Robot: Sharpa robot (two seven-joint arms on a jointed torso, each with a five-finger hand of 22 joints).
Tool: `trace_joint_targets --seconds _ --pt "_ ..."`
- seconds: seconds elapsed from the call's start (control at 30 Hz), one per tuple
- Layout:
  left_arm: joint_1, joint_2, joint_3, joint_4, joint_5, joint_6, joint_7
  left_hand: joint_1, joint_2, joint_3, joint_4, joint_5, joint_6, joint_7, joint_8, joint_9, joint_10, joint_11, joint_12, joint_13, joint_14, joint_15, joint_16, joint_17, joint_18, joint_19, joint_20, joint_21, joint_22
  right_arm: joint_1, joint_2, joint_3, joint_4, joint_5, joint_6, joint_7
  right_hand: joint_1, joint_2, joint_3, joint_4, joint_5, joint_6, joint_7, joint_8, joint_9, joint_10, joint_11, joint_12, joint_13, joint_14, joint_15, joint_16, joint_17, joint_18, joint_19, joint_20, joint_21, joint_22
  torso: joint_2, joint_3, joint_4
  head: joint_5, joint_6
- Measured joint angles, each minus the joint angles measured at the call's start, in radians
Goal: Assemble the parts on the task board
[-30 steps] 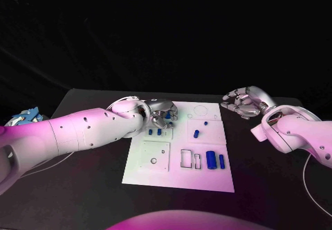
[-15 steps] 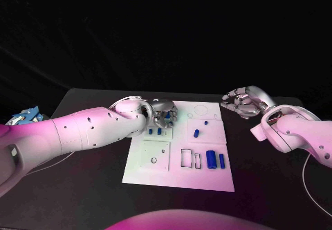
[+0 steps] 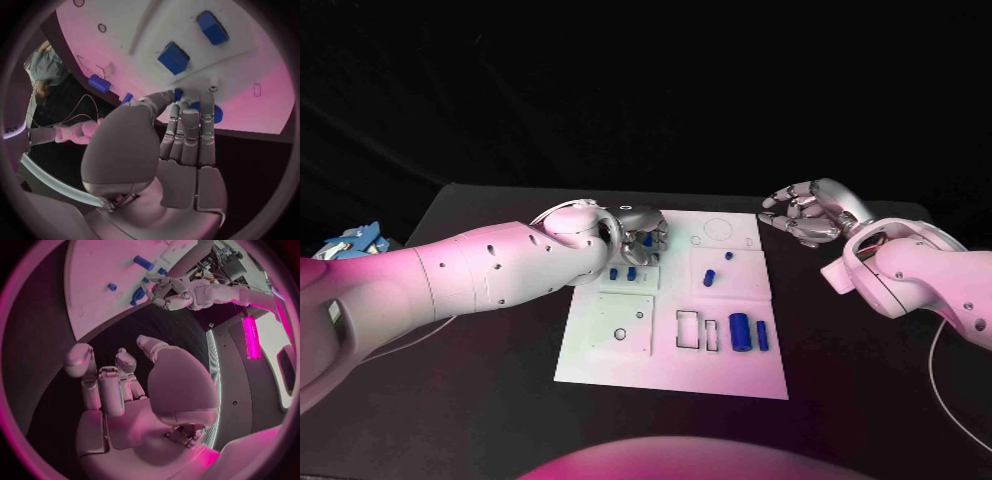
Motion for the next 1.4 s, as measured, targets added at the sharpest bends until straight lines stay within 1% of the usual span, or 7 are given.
trace_joint_targets --seconds 0.07,0.47,0.7,0.83,1.0,1.07,1.4 --pt "0.000 0.001 0.000 0.000 -0.001 0.005 -0.003 0.000 0.000 0.000 0.000 0.000 0.000 0.000 0.000 0.000 0.000 0.000 0.000 -0.001 0.005 0.005 0.006 0.005 0.000 0.000 0.000 0.000 0.001 0.000 0.000 0.000 0.000 0.000 0.000 0.000 0.000 0.000 0.000 0.000 0.000 0.000 0.000 0.000 0.000 0.000 0.000 0.000 0.000 0.000 0.000 0.000 0.000 0.000 0.000 0.000 0.000 0.000 0.000 0.0002 0.0000 -0.001 0.000" --pt "0.002 0.005 0.002 -0.004 -0.005 0.047 -0.015 0.000 0.000 0.008 0.003 0.000 0.011 -0.004 0.000 -0.002 0.014 0.000 0.000 0.000 0.019 0.001 0.026 0.021 0.000 0.000 0.000 0.009 0.005 -0.001 0.001 0.000 -0.001 0.000 0.000 0.000 0.000 0.000 0.000 0.000 0.006 0.000 0.000 0.000 0.000 0.000 0.000 0.000 0.000 0.000 0.000 0.000 0.000 0.000 0.000 0.000 0.000 0.000 -0.001 0.0004 0.0012 -0.001 -0.001" --pt "0.003 0.012 0.003 -0.007 -0.005 0.057 -0.014 -0.008 0.008 0.018 0.007 0.000 0.032 -0.025 -0.006 -0.005 0.043 -0.018 0.001 0.002 0.026 -0.006 0.044 0.020 0.000 0.000 0.000 0.016 0.012 -0.001 0.002 0.000 -0.001 0.000 0.000 0.001 0.000 0.000 0.000 0.000 0.006 0.000 0.000 0.000 0.000 0.000 0.000 0.000 0.000 0.000 0.000 0.000 0.000 0.000 0.000 0.000 0.000 0.000 -0.001 0.0004 0.0007 -0.001 -0.002" --pt "0.004 0.016 0.003 -0.012 -0.005 0.060 -0.012 -0.013 0.013 0.025 0.008 0.000 0.050 -0.025 -0.006 -0.007 0.064 -0.021 0.001 0.002 0.031 -0.011 0.053 0.023 0.000 -0.004 -0.004 0.023 0.013 -0.001 0.002 0.000 -0.001 0.000 0.000 0.001 0.000 0.000 0.000 0.000 0.006 0.000 0.000 0.000 0.000 0.000 0.000 0.000 0.000 0.000 0.000 0.000 0.000 0.000 0.000 0.000 0.000 0.000 0.000 0.0004 0.0007 -0.002 -0.002" --pt "0.004 0.019 0.003 -0.018 -0.005 0.062 -0.011 -0.012 0.033 0.042 -0.003 -0.005 0.084 -0.030 -0.011 -0.008 0.109 -0.032 0.000 0.001 0.058 -0.026 0.081 0.054 0.000 0.005 -0.013 0.035 0.019 -0.001 0.002 0.000 -0.001 0.001 0.000 0.001 0.000 0.000 0.003 0.003 0.006 0.000 0.000 0.000 -0.001 0.000 0.000 0.000 0.000 0.000 0.000 0.000 0.000 0.000 0.000 0.000 0.000 0.000 0.000 0.0004 0.0005 -0.003 -0.003" --pt "0.004 0.020 0.004 -0.019 -0.005 0.062 -0.011 -0.003 0.042 0.056 -0.017 -0.007 0.092 -0.031 -0.021 -0.011 0.135 -0.036 -0.008 0.003 0.088 -0.031 0.105 0.093 0.000 0.036 -0.024 0.067 0.060 -0.001 0.002 0.000 -0.001 0.001 0.000 0.001 0.000 0.000 0.003 0.003 0.006 0.000 0.000 0.000 -0.001 0.000 0.000 0.000 0.000 0.000 0.000 0.000 0.000 0.000 0.000 0.000 0.000 0.000 0.000 0.0004 0.0001 -0.003 -0.003" --pt "0.004 0.019 0.005 -0.019 0.001 0.057 -0.006 0.007 0.051 0.100 -0.058 -0.013 0.105 -0.027 -0.052 -0.021 0.161 -0.036 -0.039 0.005 0.108 -0.034 0.119 0.109 0.000 0.072 -0.028 0.125 0.128 -0.001 0.003 0.000 -0.001 0.001 0.000 0.001 0.000 0.000 0.003 0.003 0.006 0.000 0.000 0.000 -0.001 0.000 0.000 0.000 0.000 0.000 0.000 0.000 0.000 0.000 0.000 0.000 0.000 0.000 0.000 0.0000 0.0005 -0.005 -0.003"
